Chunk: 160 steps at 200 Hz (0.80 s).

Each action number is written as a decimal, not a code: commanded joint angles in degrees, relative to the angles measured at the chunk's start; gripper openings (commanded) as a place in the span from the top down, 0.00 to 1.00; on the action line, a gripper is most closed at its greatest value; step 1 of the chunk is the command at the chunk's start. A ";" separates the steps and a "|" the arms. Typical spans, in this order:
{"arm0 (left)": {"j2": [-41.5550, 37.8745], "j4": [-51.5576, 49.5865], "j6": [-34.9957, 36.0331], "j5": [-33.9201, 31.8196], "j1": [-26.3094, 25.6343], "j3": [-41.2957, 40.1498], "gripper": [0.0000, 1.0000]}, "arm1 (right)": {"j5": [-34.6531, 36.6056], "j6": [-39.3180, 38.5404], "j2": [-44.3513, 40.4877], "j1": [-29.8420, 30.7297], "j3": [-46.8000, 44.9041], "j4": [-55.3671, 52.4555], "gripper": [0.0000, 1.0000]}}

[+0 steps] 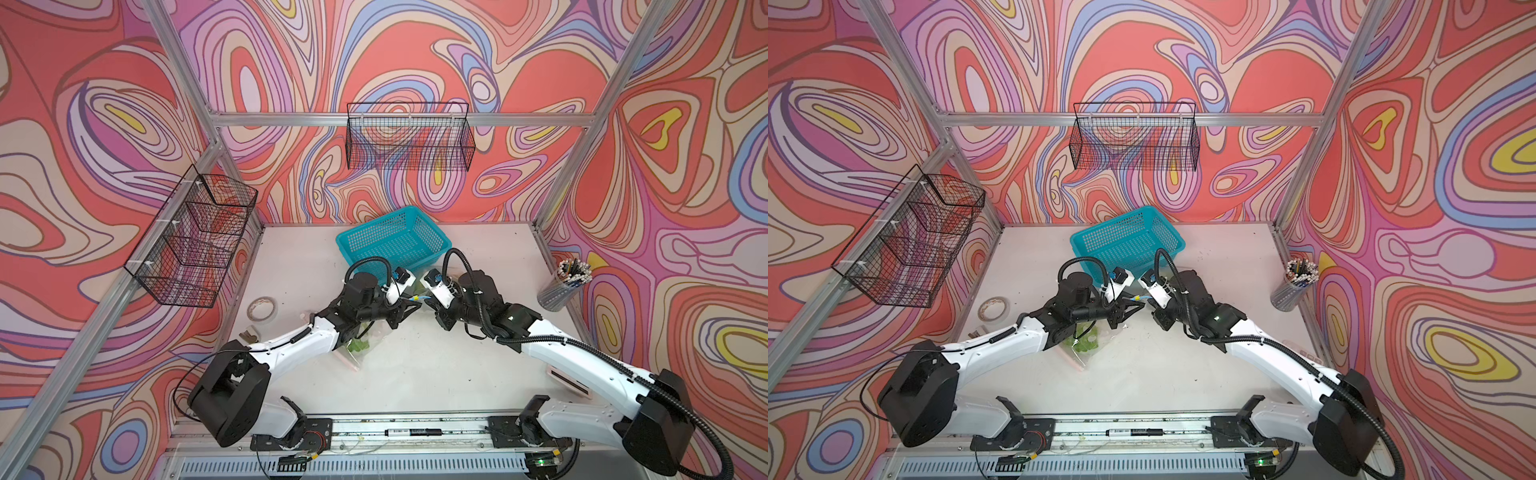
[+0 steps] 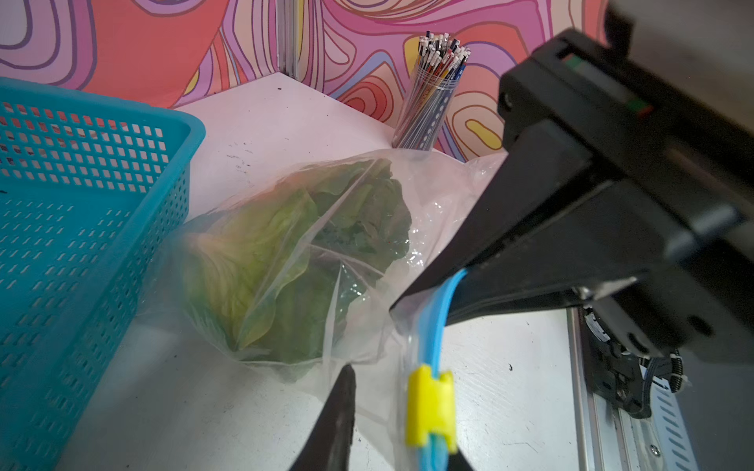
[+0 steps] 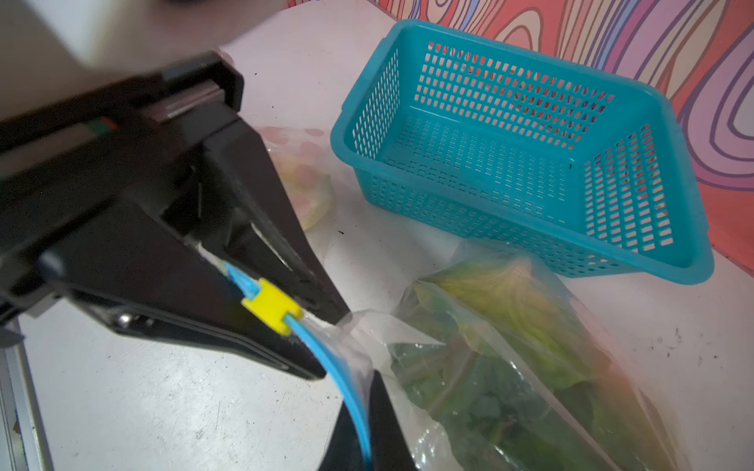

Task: Open the zip-top bag and take out the chinese cabbages
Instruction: Adjust the zipper food storage bag at the center of the board.

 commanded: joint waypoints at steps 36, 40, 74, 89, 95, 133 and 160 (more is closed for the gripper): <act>-0.26 1.60 0.27 1.22 0.43 -0.23 0.89 | 0.38 0.17 -0.09 0.02 1.47 -0.32 1.00; -0.35 1.50 0.34 1.15 0.43 -0.23 0.89 | 0.32 0.16 -0.17 0.02 1.39 -0.32 1.00; -0.11 1.24 0.42 1.39 0.51 0.02 1.00 | -0.59 0.26 -0.36 0.02 1.72 -0.16 1.00; 0.08 1.02 0.43 1.53 0.51 0.34 1.00 | -1.67 0.17 -0.19 0.02 2.04 0.22 0.96; 0.17 1.01 0.43 1.58 0.53 0.46 1.00 | -1.71 0.17 -0.11 0.02 2.13 0.39 0.94; 0.44 -0.17 0.70 1.67 0.51 1.15 1.00 | -4.35 -0.13 0.27 0.02 3.12 2.01 0.84; 0.52 -0.61 0.78 1.76 0.52 1.26 1.00 | -7.82 -0.27 1.13 0.02 3.90 2.87 0.80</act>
